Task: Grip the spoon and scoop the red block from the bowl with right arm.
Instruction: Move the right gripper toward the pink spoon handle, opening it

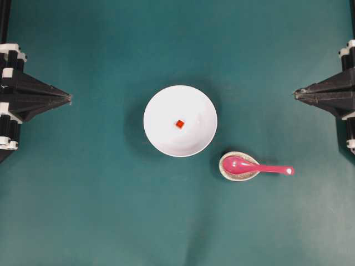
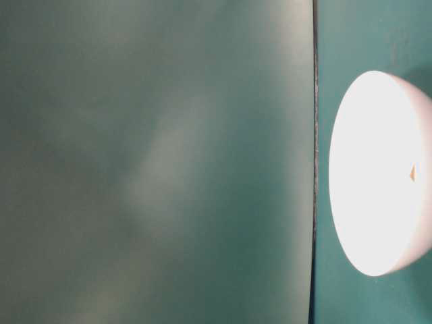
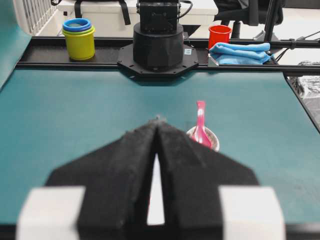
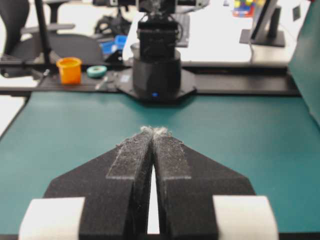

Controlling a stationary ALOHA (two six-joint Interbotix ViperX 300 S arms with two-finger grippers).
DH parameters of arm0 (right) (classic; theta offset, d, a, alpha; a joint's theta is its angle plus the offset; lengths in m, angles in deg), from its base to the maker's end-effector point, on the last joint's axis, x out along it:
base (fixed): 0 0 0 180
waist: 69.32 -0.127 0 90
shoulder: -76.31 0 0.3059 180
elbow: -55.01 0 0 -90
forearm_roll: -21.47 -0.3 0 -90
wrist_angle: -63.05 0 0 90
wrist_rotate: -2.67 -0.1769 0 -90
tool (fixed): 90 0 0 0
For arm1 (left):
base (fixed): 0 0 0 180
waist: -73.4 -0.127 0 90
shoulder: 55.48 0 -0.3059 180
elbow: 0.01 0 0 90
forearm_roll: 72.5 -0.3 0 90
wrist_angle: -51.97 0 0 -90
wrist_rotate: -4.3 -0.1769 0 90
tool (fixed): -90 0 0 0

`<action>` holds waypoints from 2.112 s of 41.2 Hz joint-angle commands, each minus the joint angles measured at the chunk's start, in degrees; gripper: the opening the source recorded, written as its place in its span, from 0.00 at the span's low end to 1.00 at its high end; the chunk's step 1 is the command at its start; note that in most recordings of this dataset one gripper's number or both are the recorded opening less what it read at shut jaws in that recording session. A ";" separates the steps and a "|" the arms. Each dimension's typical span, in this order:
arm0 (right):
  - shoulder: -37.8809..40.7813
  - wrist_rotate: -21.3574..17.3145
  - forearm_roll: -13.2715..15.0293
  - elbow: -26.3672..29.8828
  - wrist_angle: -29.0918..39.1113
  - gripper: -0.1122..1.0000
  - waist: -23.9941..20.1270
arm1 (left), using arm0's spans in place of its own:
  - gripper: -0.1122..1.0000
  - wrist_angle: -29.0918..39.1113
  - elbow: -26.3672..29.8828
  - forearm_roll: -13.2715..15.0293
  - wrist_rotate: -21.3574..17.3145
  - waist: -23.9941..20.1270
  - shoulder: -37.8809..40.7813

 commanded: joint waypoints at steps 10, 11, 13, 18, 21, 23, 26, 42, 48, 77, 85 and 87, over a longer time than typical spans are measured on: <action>0.62 -0.70 0.00 3.69 9.32 0.10 -0.18 | 0.10 6.94 2.99 -0.62 0.79 0.00 0.97; 0.62 -0.70 0.00 3.78 9.67 0.10 -0.18 | 0.10 7.03 3.08 -0.62 0.79 0.00 0.97; 0.62 -0.70 0.00 3.96 10.11 0.10 -0.18 | 0.10 7.03 3.08 -0.62 0.79 0.00 0.97; 0.62 -0.79 0.00 4.31 10.11 0.10 -0.18 | 0.10 7.29 3.08 -0.62 0.79 0.00 0.97; 0.62 -0.88 0.00 4.92 10.11 0.10 -0.18 | 0.10 7.38 3.08 -0.62 0.79 0.00 0.97; 0.53 -1.05 -0.09 5.19 10.11 0.10 -0.18 | 0.10 7.38 3.08 -0.62 0.79 0.00 0.97; 0.53 -1.49 -0.09 5.80 10.37 0.10 -0.26 | 0.10 7.38 2.99 -0.62 0.79 0.00 0.97; 0.70 -5.10 -1.49 6.77 13.36 0.60 -0.35 | 0.10 7.38 3.08 -0.62 0.88 0.00 0.88; 0.62 -5.63 -1.49 7.21 15.56 0.62 -0.35 | 0.10 7.38 3.08 -0.62 0.88 0.00 0.88; 7.03 -9.49 -10.11 0.88 27.07 0.61 -8.61 | 0.10 7.38 3.25 -0.62 2.99 0.00 0.97; 10.02 -13.45 -11.25 -1.93 26.98 0.61 -10.99 | 0.10 7.38 3.16 -0.62 2.99 0.00 0.97; 10.81 -14.85 -11.60 -2.81 26.89 0.61 -11.51 | 0.10 7.38 3.25 -0.62 2.99 0.00 0.97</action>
